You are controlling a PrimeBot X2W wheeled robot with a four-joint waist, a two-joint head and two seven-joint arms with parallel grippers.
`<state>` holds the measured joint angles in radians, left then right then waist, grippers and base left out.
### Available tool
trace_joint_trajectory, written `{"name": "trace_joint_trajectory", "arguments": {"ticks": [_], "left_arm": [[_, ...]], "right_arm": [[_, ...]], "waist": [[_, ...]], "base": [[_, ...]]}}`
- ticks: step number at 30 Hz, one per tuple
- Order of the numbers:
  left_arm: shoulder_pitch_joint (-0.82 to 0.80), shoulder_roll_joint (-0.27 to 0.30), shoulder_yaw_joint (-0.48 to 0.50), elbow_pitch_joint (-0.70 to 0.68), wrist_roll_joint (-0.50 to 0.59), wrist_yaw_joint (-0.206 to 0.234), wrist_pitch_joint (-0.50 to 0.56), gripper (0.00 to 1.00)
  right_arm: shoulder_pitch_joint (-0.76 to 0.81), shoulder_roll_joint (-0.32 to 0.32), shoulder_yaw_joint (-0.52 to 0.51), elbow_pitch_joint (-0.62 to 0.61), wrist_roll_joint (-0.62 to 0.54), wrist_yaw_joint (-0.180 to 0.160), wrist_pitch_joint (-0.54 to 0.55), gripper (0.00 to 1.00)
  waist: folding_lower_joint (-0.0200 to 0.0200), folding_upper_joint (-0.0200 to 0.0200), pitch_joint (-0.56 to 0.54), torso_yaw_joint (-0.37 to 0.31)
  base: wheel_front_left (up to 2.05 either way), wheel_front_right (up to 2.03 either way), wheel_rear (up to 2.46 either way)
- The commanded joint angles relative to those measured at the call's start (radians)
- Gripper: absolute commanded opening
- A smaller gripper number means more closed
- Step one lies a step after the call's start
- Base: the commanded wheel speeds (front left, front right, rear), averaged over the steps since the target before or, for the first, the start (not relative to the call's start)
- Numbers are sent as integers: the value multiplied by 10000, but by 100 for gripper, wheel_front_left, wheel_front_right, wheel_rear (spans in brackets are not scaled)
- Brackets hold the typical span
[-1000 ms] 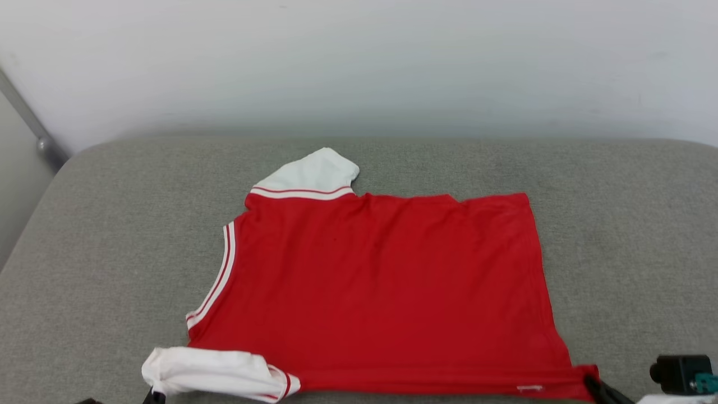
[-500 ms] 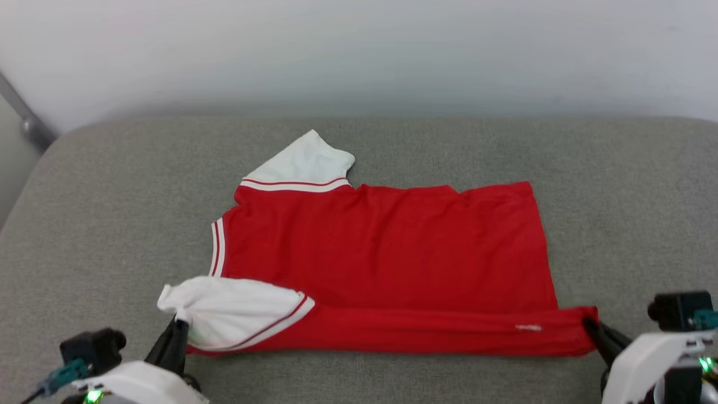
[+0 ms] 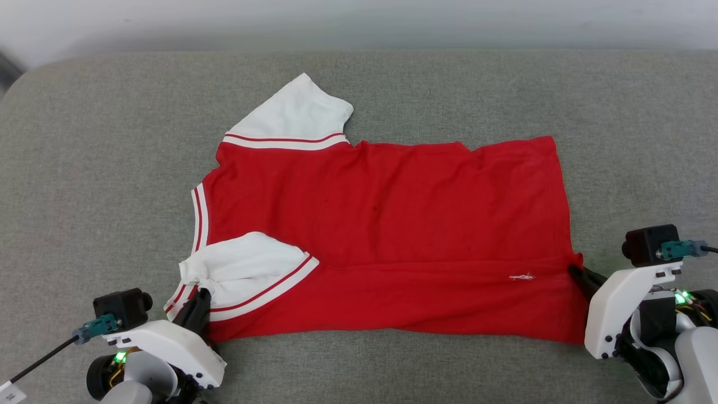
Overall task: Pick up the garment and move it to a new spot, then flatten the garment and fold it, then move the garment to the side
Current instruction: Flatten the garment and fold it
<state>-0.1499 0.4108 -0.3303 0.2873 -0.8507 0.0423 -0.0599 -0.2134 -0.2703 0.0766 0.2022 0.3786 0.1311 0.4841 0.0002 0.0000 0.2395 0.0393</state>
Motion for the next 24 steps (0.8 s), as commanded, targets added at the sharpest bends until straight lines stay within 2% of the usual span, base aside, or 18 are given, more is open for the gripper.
{"name": "trace_joint_trajectory", "arguments": {"ticks": [1,2,3,4,5,6,11,17,21,24], "left_arm": [[-213,-91,-82,292,-54,-165,20,0],[-278,-145,-90,514,-127,-263,31,0],[-357,-220,-137,714,-173,-366,57,22],[-416,-289,-163,893,-233,-475,54,38],[-455,-369,-172,1053,-331,-587,79,96],[-501,-408,-168,1179,-390,-677,64,100],[-547,-312,-51,1603,-520,-810,10,100],[-352,25,166,1297,-659,-606,157,100],[-194,480,160,693,-784,-425,900,100],[-130,995,5,101,-978,-372,2020,100]], "right_arm": [[-239,-71,116,314,7,-7,-160,0],[-292,-98,194,519,12,-7,-226,20],[-326,-136,287,701,22,-7,-344,55],[-324,-116,362,868,125,-7,-467,100],[-322,-123,441,1001,172,-7,-613,100],[-332,-176,516,1074,189,-6,-813,100],[87,-189,675,994,419,-7,-2230,100],[822,85,288,404,17,-6,-4264,100],[1340,348,-33,-146,-368,-6,-4826,100],[1759,534,-229,-670,-565,-6,-4836,100]], "waist": [[-2,0,80,32],[-2,0,87,35],[-2,0,77,48],[-2,0,44,65],[-2,0,-2,79],[-2,0,-61,90],[-2,0,-616,110],[-2,0,-1477,20],[-2,0,-1921,-101],[-2,0,-2082,-202]], "base": [[0,0,0],[0,0,0],[0,0,0],[0,0,0],[0,0,0],[0,0,0],[0,0,0],[0,0,0],[0,0,0],[0,0,0]]}}
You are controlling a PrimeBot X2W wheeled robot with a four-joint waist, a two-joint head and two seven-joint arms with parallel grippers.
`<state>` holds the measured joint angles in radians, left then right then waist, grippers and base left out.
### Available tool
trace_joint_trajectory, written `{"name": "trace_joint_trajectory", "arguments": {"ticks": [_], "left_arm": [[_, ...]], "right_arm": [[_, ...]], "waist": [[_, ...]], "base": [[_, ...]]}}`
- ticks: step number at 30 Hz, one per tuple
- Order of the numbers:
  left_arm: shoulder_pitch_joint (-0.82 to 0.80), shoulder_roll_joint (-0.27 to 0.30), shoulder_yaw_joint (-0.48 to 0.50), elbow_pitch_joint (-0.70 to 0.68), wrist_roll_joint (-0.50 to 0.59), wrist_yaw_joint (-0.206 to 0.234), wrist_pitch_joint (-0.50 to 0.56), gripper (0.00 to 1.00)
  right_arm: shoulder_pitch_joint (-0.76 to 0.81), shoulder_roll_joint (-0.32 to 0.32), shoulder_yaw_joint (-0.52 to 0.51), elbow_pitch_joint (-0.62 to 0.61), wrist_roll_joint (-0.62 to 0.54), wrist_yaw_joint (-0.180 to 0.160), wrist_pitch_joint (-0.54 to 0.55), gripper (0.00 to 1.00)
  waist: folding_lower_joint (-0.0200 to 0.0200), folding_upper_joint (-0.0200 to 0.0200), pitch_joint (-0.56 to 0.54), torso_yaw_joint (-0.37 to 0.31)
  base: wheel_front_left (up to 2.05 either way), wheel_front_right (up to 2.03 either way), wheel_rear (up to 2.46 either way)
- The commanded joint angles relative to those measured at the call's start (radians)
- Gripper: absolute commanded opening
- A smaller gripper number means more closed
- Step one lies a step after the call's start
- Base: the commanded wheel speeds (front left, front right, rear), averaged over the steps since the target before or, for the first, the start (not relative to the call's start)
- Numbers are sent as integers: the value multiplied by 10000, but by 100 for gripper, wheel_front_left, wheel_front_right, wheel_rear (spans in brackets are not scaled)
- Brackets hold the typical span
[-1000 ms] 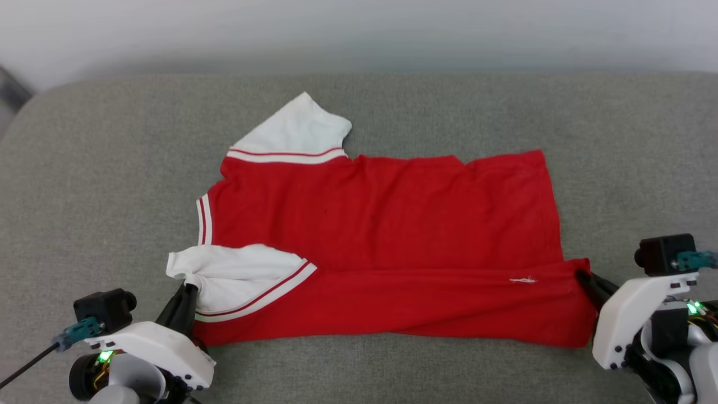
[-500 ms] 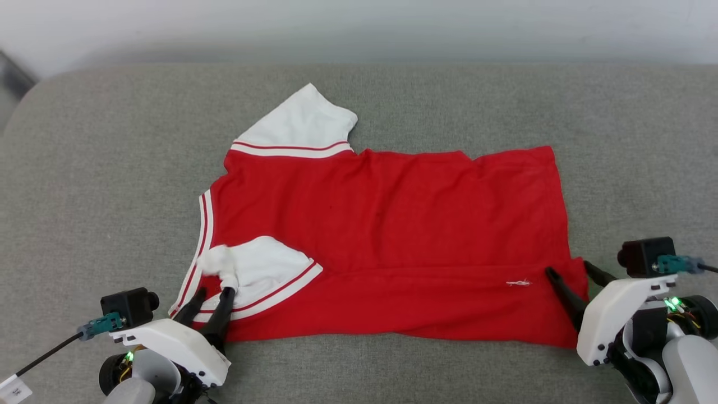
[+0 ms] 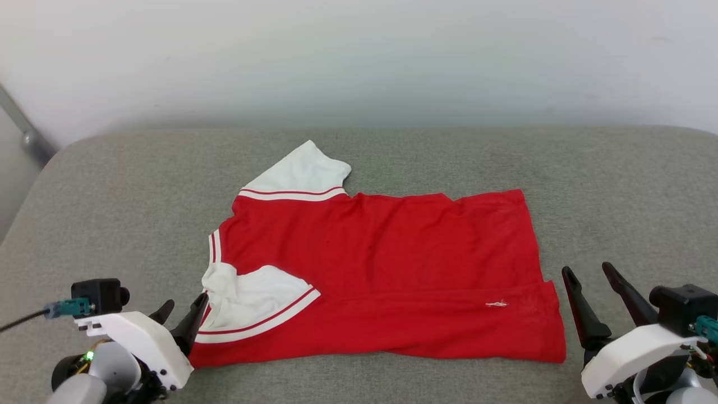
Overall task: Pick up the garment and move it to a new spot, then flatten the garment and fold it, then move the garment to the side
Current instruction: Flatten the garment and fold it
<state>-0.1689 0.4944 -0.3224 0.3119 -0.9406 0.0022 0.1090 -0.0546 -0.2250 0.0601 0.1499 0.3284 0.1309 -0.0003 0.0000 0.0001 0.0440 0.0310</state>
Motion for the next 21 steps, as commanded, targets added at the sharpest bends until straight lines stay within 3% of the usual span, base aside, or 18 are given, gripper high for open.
{"name": "trace_joint_trajectory", "arguments": {"ticks": [1,9,16,21], "left_arm": [[56,391,-140,-358,-126,40,763,100],[-180,1940,-479,-1307,-891,191,4191,100],[-158,2221,-478,-700,-1478,705,5500,100],[135,1742,-689,146,-1714,706,5642,100]], "right_arm": [[274,138,-103,-321,-150,-4,49,100],[554,536,-222,-1540,-488,-4,409,100],[300,829,-179,-1814,-598,-4,465,100],[161,908,-134,-1610,-485,-4,461,100]], "waist": [[0,-1,-145,-166],[0,-1,381,-725],[0,-1,1053,-1210],[0,-1,1357,-1420]], "base": [[0,0,0],[0,0,0],[0,0,0],[0,0,0]]}}
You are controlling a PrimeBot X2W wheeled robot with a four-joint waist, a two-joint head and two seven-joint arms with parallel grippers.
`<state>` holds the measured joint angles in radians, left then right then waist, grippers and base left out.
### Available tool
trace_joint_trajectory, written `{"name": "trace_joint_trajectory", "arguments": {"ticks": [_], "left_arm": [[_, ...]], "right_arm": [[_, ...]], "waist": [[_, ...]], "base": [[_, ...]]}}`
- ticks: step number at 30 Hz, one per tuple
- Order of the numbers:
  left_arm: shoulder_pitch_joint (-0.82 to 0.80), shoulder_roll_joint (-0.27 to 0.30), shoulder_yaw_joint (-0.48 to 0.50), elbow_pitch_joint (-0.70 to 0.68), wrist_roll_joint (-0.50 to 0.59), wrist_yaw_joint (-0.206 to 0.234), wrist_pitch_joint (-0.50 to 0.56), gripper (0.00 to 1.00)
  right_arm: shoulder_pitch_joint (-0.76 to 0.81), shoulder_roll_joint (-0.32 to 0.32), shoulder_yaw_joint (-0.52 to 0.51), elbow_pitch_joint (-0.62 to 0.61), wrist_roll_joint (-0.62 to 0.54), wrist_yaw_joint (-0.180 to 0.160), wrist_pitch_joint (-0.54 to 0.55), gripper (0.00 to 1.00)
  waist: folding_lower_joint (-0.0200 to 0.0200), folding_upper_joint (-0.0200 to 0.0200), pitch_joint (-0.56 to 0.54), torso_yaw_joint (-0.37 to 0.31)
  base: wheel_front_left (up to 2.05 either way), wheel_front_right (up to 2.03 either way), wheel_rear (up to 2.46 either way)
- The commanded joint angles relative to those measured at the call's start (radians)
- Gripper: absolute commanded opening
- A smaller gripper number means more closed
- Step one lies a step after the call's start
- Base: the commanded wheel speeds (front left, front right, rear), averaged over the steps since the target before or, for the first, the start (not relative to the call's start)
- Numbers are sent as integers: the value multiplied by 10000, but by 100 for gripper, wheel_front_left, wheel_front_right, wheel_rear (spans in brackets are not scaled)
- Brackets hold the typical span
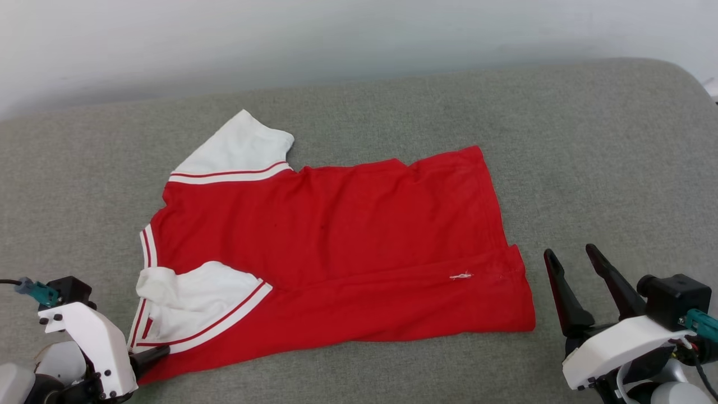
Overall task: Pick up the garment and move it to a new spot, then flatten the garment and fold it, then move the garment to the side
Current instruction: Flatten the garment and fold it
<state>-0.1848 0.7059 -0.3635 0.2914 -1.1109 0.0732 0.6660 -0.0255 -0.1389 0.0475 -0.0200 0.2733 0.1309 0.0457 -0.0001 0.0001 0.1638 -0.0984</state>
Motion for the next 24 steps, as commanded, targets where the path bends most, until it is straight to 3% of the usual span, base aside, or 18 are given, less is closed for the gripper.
{"name": "trace_joint_trajectory", "arguments": {"ticks": [1,2,3,4,5,9,12,20,24], "left_arm": [[333,-530,-369,499,-71,-58,98,100],[373,-700,-425,598,-173,-103,153,100],[384,-880,-462,667,-245,-188,125,47],[365,-1010,-486,725,-261,-278,21,31],[334,-1106,-496,786,-252,-355,-90,0],[261,-1268,-485,862,-143,-529,-463,0],[109,-1137,-342,868,55,-631,-935,0],[-382,-787,-31,125,474,-722,-1718,0],[-575,-714,-24,-620,660,-608,-1826,0]], "right_arm": [[-152,61,-15,117,127,-4,13,100],[-175,41,-25,131,156,-4,5,100],[-178,15,-70,177,248,-4,78,100],[-172,-8,-132,202,344,-4,152,100],[-180,-57,-210,224,426,-4,267,100],[-207,-258,-399,282,837,-4,836,100],[-285,-506,-573,390,1258,-4,1856,100],[-863,-1039,-790,999,1960,-4,6452,100],[-1428,-943,-634,1213,1955,-4,7629,100]], "waist": [[1,-1,178,-131],[1,-1,200,-128],[1,-1,211,-122],[1,-1,202,-99],[1,-1,180,-65],[1,-1,43,63],[1,-1,-138,219],[1,-1,-248,704],[1,-1,72,986]], "base": [[0,0,0],[0,0,0],[0,0,0],[0,0,0],[0,0,0],[0,0,0],[0,0,0],[0,0,0],[0,0,0]]}}
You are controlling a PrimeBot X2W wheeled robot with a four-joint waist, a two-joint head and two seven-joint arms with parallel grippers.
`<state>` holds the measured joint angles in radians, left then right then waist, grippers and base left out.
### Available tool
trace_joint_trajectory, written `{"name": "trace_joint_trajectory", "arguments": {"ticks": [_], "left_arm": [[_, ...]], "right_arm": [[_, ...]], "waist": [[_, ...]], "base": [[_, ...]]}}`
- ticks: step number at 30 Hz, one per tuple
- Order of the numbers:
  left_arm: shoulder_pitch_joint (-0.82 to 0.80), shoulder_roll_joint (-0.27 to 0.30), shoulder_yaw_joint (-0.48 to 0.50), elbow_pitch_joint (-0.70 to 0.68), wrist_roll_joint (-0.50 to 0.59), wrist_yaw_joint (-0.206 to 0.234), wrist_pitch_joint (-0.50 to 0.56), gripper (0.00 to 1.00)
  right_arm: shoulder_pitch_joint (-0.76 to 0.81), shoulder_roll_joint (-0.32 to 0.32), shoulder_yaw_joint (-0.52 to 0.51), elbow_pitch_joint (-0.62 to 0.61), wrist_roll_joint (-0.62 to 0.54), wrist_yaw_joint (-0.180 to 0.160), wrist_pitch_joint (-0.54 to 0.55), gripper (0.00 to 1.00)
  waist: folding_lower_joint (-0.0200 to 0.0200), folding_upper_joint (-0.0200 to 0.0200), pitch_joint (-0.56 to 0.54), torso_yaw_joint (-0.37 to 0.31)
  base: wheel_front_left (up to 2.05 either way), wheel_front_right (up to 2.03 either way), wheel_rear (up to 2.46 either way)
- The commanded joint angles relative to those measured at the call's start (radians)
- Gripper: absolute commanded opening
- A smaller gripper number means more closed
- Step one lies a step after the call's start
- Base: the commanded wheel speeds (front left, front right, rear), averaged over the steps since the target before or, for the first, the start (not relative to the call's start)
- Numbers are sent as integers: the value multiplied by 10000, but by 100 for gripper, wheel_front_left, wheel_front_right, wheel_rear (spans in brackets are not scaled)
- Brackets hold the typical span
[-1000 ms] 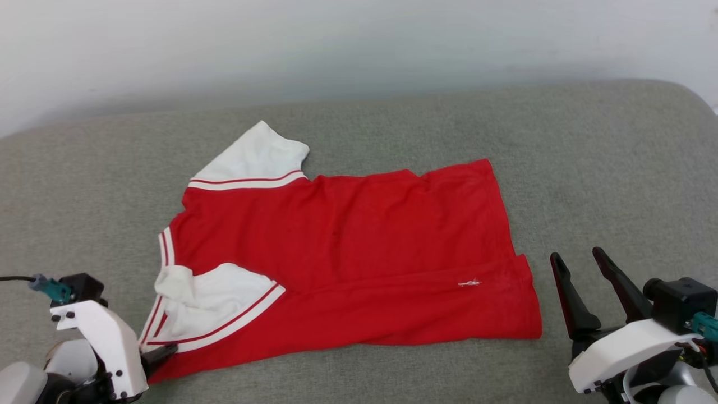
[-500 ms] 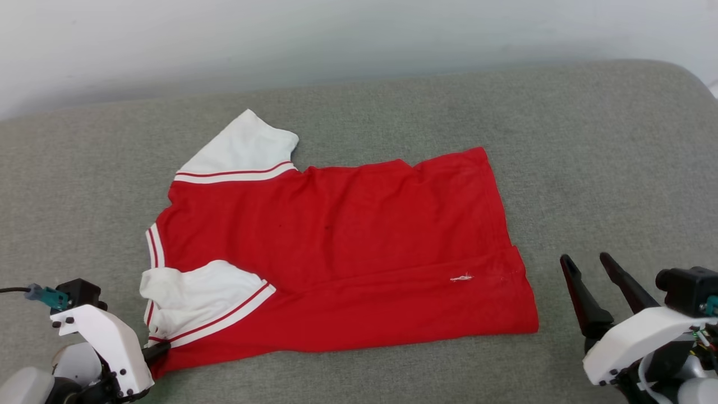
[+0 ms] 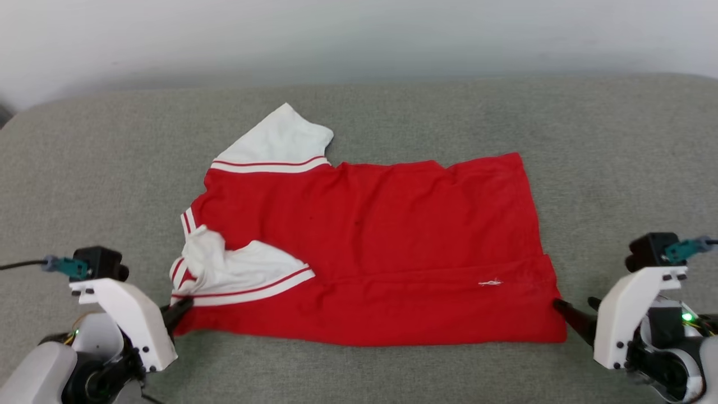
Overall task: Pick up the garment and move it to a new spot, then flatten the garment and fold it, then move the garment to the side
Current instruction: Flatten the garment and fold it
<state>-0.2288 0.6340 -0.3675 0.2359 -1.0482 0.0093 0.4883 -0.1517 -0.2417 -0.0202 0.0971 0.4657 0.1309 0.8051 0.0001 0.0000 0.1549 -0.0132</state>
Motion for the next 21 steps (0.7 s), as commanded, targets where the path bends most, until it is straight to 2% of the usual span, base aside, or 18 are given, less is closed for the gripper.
{"name": "trace_joint_trajectory", "arguments": {"ticks": [1,10,11,12,13,21], "left_arm": [[-176,19,18,-234,82,85,-51,0],[-411,-219,-168,-1010,337,278,-191,0],[-386,-249,-183,-1030,348,304,-223,0],[-348,-260,-191,-1052,354,323,-241,0],[-311,-274,-189,-1063,349,332,-270,0],[74,-310,-173,-1101,377,457,-484,0]], "right_arm": [[-278,144,86,195,43,-4,212,100],[-972,592,563,2034,60,-2,642,100],[-981,657,636,2175,97,-2,663,86],[-983,686,694,2269,143,1,669,29],[-1000,673,740,2311,178,8,634,0],[-1125,161,1007,1871,367,8,260,0]], "waist": [[-1,0,241,199],[-1,0,743,636],[-1,0,737,650],[-1,0,725,657],[-1,0,697,660],[-1,0,151,560]], "base": [[0,0,0],[0,0,0],[0,0,0],[0,0,0],[0,0,0],[0,0,0]]}}
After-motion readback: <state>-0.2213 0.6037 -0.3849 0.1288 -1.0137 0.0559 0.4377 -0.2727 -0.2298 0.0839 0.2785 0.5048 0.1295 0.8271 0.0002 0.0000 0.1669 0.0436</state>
